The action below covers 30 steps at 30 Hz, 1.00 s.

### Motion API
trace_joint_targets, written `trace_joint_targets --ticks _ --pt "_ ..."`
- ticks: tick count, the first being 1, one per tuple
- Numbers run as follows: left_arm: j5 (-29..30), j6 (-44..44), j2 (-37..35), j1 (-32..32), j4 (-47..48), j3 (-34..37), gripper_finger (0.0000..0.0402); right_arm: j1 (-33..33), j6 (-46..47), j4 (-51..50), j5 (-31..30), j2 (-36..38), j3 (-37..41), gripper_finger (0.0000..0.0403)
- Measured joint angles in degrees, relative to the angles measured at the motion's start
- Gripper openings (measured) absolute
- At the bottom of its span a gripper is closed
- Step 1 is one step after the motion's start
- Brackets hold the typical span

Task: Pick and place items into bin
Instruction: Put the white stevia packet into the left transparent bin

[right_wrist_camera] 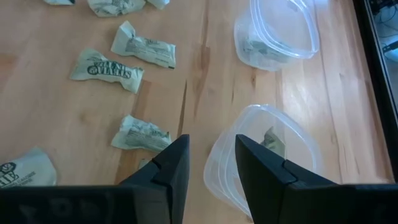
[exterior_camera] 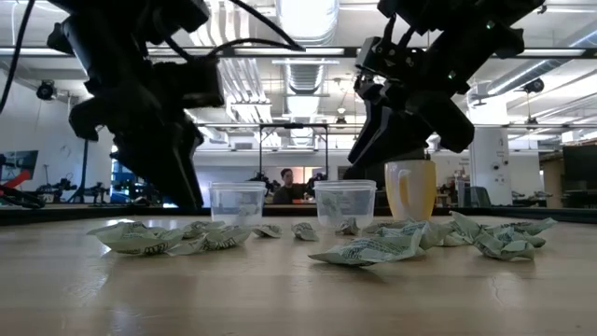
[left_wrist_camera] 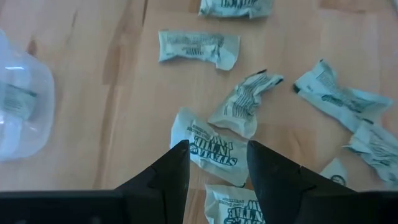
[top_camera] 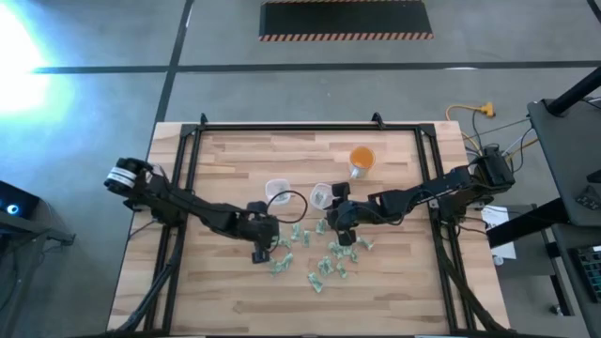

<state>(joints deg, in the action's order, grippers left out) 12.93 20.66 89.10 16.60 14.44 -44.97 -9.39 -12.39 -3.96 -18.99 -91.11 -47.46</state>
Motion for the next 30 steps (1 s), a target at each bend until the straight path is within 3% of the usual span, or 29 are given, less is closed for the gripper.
trace_joint_targets --ticks 30 --pt "0.07 -0.03 3.41 -0.11 -2.24 0.22 0.0139 -0.13 3.67 -0.16 0.10 0.00 1.20 0.0103"
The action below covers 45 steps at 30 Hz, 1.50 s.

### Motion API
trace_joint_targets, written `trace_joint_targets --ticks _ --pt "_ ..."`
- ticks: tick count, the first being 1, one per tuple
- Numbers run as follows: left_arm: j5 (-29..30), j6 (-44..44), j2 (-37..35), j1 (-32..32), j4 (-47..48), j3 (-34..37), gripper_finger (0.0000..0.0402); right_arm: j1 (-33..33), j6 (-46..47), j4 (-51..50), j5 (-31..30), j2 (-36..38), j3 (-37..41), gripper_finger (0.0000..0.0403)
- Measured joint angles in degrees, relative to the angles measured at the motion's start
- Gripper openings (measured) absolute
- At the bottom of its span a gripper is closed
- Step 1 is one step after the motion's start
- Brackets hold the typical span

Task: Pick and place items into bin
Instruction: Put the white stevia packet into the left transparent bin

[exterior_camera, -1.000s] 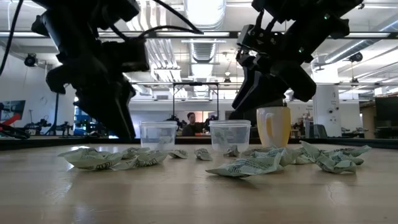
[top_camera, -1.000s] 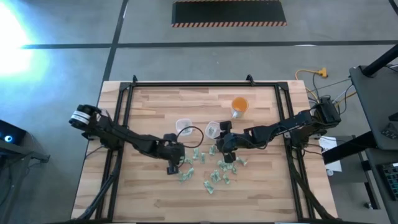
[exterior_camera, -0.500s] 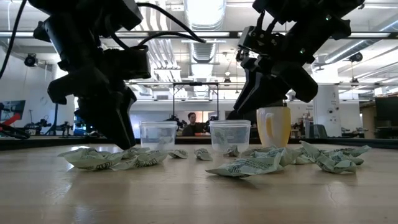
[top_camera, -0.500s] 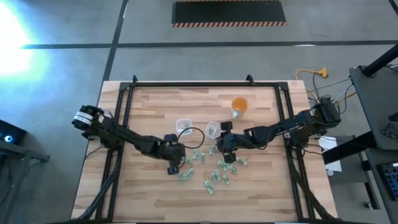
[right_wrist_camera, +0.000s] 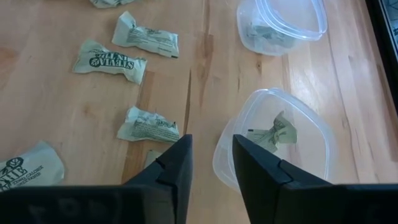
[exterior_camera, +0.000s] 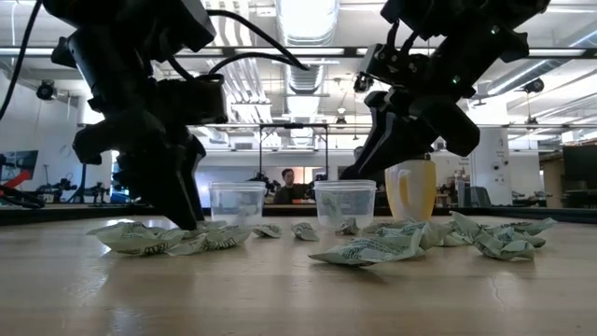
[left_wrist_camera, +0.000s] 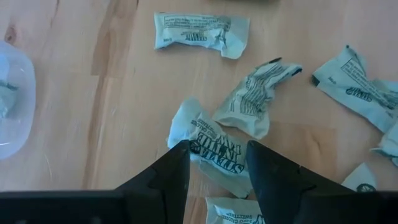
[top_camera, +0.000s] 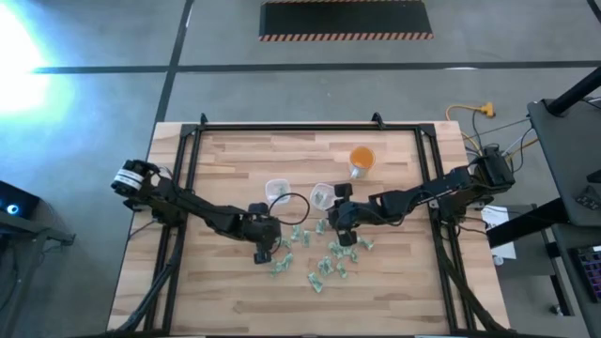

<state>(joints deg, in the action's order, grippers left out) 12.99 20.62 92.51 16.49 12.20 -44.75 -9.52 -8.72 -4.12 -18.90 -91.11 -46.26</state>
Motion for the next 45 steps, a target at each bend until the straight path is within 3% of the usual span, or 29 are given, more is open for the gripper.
trace_joint_targets --ticks 16,25,33,40,45 --pt "0.07 -0.02 0.09 0.02 0.20 0.00 0.0013 0.00 0.86 -0.02 0.00 0.00 0.39 0.0097" --pt "0.04 -0.20 -0.44 0.02 0.38 -0.09 0.0001 0.00 0.77 -0.03 0.00 0.00 0.42 0.0086" --pt "0.15 -2.26 -5.82 0.02 0.33 -0.22 0.0001 0.00 0.62 -0.02 -0.01 0.00 0.42 0.0084" --pt "5.90 -6.51 -12.44 0.07 0.22 -0.22 0.0001 0.00 0.66 0.00 -0.02 0.00 0.42 0.0084" --pt "17.03 -10.36 -15.28 0.00 0.24 -0.22 0.0001 0.00 0.63 0.02 -0.07 0.00 0.42 0.0084"
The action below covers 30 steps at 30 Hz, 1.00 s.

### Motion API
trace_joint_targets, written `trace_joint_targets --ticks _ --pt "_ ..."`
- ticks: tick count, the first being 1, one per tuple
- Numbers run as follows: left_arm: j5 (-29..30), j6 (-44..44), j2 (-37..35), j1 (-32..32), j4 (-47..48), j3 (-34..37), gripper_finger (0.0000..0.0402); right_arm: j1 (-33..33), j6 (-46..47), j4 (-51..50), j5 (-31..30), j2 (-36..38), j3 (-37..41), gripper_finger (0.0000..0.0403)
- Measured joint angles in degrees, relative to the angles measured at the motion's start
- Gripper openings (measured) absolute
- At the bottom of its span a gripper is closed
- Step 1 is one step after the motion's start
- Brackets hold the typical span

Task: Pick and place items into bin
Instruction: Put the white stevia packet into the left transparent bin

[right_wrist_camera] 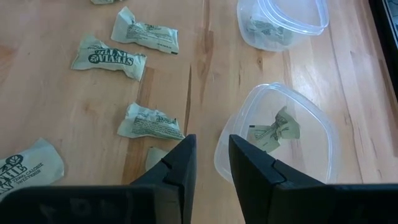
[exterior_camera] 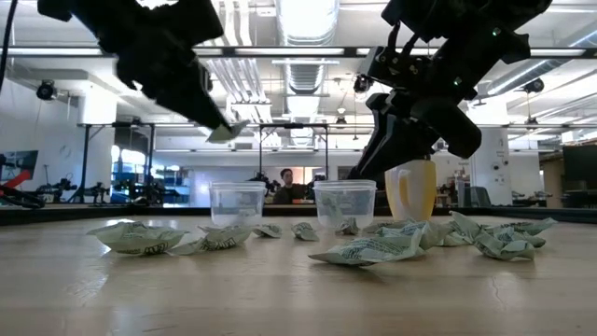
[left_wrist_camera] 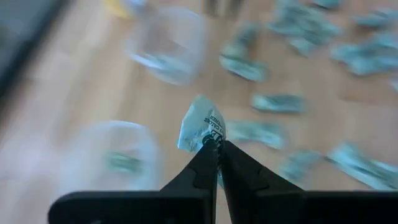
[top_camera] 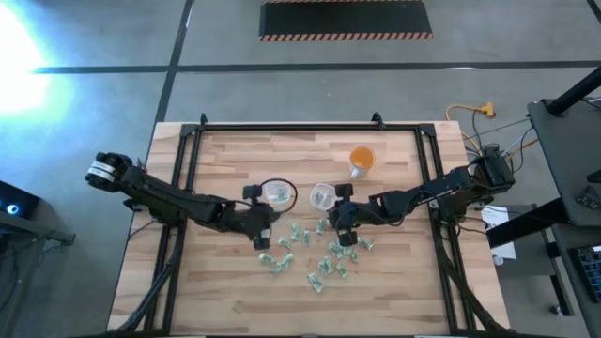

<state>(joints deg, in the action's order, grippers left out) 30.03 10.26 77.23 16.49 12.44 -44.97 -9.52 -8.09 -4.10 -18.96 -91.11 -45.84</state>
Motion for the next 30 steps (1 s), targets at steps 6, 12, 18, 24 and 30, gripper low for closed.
trace_joint_targets --ticks 6,12,18,24,30 --pt "8.26 -3.66 -0.37 -1.45 0.07 0.00 0.0001 0.00 0.17 0.04 -0.01 0.00 0.00 0.0084" --pt "8.39 -6.25 1.34 -5.85 -0.05 0.13 0.0001 0.00 0.17 0.22 -0.04 0.00 0.00 0.0084" --pt "6.65 -7.09 3.80 -11.40 0.00 0.11 0.0001 0.00 0.43 0.23 -0.04 0.00 0.00 0.0084" --pt "2.72 -8.00 5.07 -14.31 0.09 0.15 0.0001 0.00 0.58 0.17 -0.04 0.00 0.00 0.0084" --pt "2.06 -8.22 5.35 -14.70 0.03 0.13 0.0004 0.01 0.63 0.17 -0.04 0.00 0.00 0.0084"
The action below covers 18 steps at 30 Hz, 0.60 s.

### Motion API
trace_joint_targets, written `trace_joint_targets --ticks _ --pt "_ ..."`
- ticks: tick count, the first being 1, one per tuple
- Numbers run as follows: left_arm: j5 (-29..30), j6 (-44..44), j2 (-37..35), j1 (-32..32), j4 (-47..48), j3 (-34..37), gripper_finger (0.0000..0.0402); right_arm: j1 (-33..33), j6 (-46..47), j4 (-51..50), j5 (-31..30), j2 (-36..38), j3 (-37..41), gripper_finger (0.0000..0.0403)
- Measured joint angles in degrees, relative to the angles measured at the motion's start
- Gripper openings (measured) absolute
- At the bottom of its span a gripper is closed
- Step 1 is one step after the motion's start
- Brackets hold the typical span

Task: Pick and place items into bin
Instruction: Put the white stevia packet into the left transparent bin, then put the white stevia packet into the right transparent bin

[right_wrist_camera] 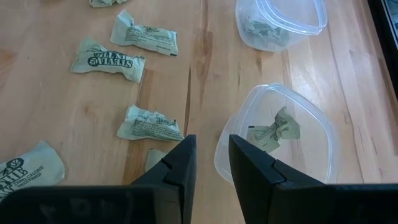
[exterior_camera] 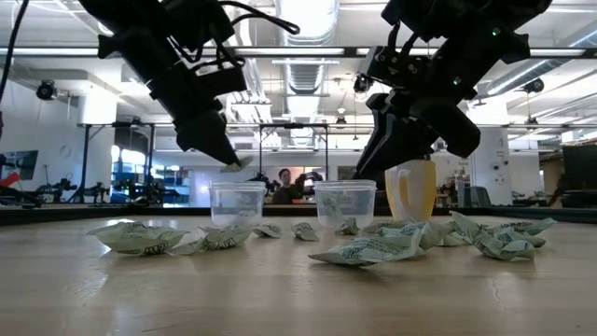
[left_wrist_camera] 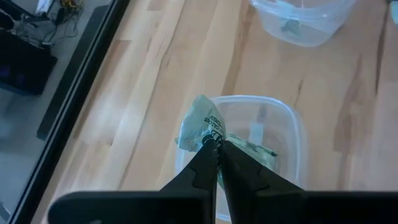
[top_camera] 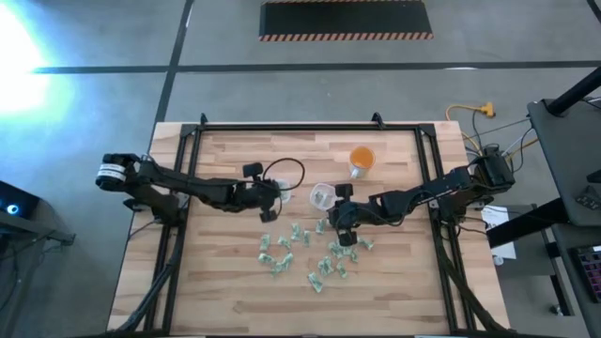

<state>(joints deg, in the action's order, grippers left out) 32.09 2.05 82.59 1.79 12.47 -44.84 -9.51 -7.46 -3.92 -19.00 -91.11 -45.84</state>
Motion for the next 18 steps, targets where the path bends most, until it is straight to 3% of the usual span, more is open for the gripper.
trace_joint_targets --ticks 13,18 --pt "-0.39 0.00 -0.24 -0.01 0.02 -0.13 0.0102 -0.01 1.34 -0.09 0.16 0.00 0.00 0.0084" --pt "-0.38 0.19 -1.32 0.48 0.22 -0.11 0.0111 -0.03 1.49 -1.17 7.43 0.00 0.00 0.0084"
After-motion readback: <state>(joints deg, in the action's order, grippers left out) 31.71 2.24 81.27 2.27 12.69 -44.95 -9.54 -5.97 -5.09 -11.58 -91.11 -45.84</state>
